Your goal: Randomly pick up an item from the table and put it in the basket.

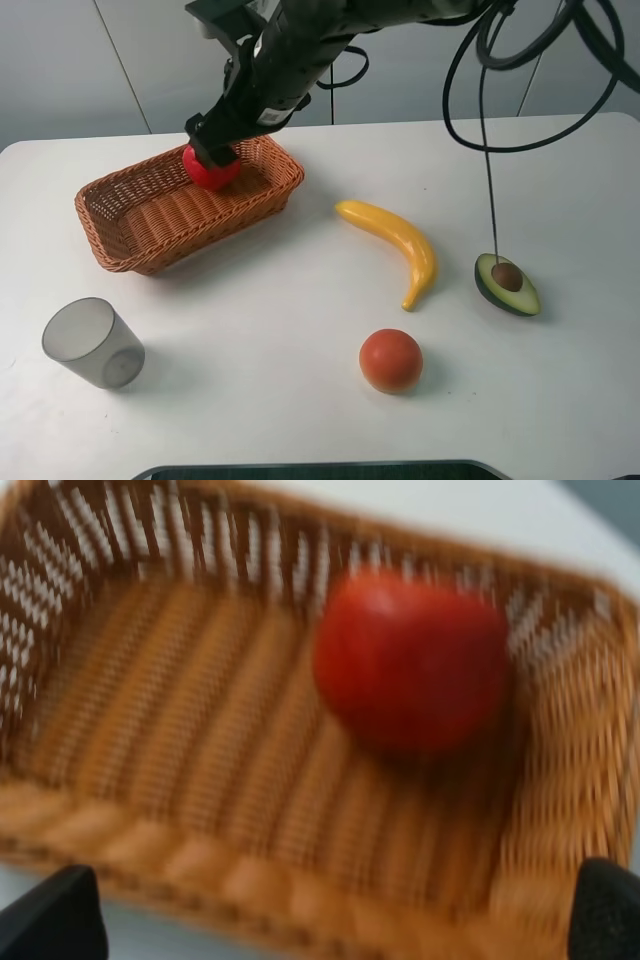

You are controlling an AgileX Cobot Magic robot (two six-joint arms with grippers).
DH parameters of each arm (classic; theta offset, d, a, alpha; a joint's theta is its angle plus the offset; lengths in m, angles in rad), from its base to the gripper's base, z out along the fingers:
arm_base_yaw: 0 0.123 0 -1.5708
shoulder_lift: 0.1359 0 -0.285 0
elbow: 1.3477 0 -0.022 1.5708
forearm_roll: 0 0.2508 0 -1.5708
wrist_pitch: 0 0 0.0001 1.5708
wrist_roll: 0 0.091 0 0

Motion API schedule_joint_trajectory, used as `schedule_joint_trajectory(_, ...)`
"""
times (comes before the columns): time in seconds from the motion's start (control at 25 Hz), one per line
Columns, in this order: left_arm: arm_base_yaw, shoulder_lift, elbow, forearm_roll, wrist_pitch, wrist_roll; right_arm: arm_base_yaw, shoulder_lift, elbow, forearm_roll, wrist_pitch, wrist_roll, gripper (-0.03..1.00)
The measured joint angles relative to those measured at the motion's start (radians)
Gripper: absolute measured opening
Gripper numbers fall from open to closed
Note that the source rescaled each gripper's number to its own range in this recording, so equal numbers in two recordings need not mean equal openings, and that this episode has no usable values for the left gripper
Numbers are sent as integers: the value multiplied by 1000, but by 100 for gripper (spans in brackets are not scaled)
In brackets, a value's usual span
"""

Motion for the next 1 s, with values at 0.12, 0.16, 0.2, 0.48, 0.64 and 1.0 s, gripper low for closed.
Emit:
schedule_joint_trajectory(0.12, 0, 0, 0, 0, 0, 0, -55, -46, 42, 1, 105, 57, 100)
schedule_joint_trajectory(0.16, 0, 0, 0, 0, 0, 0, -77, -68, 67, 1, 136, 76, 100)
schedule_joint_trajectory(0.2, 0, 0, 0, 0, 0, 0, -96, -89, 95, -4, 164, 96, 100)
schedule_joint_trajectory(0.48, 0, 0, 0, 0, 0, 0, -294, -306, 351, -25, 237, 196, 100)
schedule_joint_trajectory(0.64, 0, 0, 0, 0, 0, 0, -425, -452, 505, -31, 243, 216, 100)
schedule_joint_trajectory(1.0, 0, 0, 0, 0, 0, 0, -674, -817, 752, -58, 264, 222, 100)
